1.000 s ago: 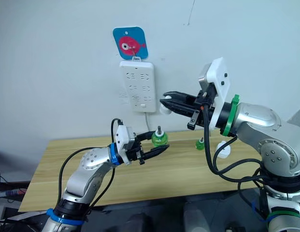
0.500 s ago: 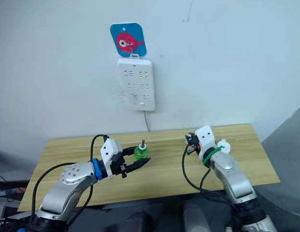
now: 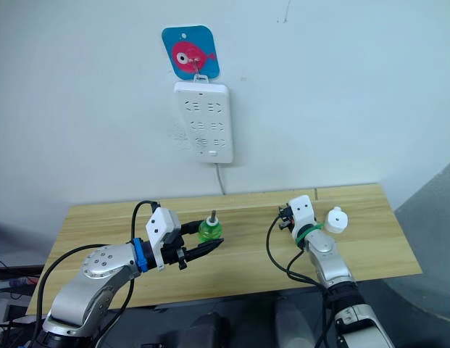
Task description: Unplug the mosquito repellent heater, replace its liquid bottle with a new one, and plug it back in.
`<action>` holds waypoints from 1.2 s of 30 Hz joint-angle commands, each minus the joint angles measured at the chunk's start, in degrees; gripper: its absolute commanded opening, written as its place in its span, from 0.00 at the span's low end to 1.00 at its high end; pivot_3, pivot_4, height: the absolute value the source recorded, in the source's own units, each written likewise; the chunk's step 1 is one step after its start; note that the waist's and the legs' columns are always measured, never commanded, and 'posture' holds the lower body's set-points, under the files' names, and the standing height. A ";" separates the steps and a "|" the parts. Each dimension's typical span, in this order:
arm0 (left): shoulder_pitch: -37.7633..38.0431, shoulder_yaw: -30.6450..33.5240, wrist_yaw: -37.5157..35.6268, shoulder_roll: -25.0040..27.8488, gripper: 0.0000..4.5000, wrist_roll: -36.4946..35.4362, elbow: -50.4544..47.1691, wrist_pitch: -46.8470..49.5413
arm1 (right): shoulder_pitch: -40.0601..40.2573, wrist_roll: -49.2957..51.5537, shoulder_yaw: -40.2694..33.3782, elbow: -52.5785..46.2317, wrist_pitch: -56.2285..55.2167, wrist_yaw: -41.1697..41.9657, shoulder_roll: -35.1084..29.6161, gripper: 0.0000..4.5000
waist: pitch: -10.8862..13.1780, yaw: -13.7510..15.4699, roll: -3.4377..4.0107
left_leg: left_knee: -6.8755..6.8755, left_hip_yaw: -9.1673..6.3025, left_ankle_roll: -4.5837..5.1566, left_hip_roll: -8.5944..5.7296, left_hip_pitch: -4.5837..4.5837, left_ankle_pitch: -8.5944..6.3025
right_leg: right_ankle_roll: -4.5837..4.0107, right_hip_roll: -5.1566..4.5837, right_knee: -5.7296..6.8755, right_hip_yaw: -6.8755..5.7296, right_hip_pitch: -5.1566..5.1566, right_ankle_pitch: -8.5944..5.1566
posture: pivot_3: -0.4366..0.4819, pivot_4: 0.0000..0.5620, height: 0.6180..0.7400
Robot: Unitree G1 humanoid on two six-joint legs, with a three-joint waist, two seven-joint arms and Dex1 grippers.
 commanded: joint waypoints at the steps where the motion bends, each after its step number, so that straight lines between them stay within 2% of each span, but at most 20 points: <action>1: -0.38 0.75 0.31 0.13 0.51 -0.46 -1.88 -0.67 | 1.16 0.82 -1.21 -5.50 -0.70 1.76 0.31 0.69 | 0.07 0.00 0.00 | -0.01 0.00 0.00 0.00 0.00 0.00 | 0.00 0.00 0.00 0.00 0.00 0.00 | 0.37 0.41 0.92; 5: -0.59 0.67 0.03 -0.24 0.51 -0.24 -0.67 -1.72 | 5.81 4.04 -2.18 -20.05 4.25 4.72 -1.71 1.00 | 0.23 0.03 0.01 | -0.02 -0.02 0.00 0.00 -0.02 0.00 | 0.02 0.00 -0.01 0.00 -0.01 -0.01 | 0.36 0.40 0.92; 11: -2.12 0.49 -0.85 -1.14 0.51 -0.08 2.17 -4.23 | 12.99 13.27 -5.60 -47.99 21.08 10.78 -11.51 1.00 | 0.40 0.16 0.00 | -0.01 -0.03 -0.01 -0.07 -0.08 0.00 | 0.31 -0.10 -0.09 -0.02 -0.01 -0.18 | 0.33 0.38 0.92; 16: -4.55 -0.97 -4.19 -1.51 0.51 -0.67 4.05 -6.42 | 12.98 29.72 -6.68 -63.52 39.23 19.38 -23.18 1.00 | 0.41 -0.01 -0.02 | -0.04 -0.07 -0.01 -0.04 -0.08 0.00 | 0.34 -0.07 -0.23 -0.08 0.03 -0.20 | 0.30 0.37 0.92; 19: -7.00 -2.23 -5.92 -2.86 0.51 -1.38 5.00 -7.34 | 8.07 36.38 -6.13 -65.87 45.91 18.89 -23.83 1.00 | 0.40 -0.28 -0.04 | -0.08 -0.08 -0.01 0.07 -0.08 0.00 | 0.35 0.05 -0.45 -0.10 0.12 -0.17 | 0.29 0.34 0.92; 24: -10.67 -3.92 -7.96 -5.23 0.51 -3.48 5.34 -6.10 | 0.51 37.32 -2.53 -63.15 49.27 16.72 -20.22 1.00 | 0.36 -0.23 -0.09 | -0.08 -0.06 0.00 0.03 -0.19 -0.01 | 0.40 0.24 -0.57 -0.07 0.09 -0.14 | 0.27 0.32 0.92; 36: -13.54 -5.26 -9.68 -6.56 0.51 -3.07 7.17 -7.83 | -4.38 35.58 1.04 -59.12 48.53 17.52 -16.90 1.00 | 0.34 -0.17 -0.09 | -0.02 -0.22 0.17 -0.08 -0.60 -0.11 | 0.16 -0.15 -0.64 -0.26 -0.18 0.02 | 0.28 0.30 0.92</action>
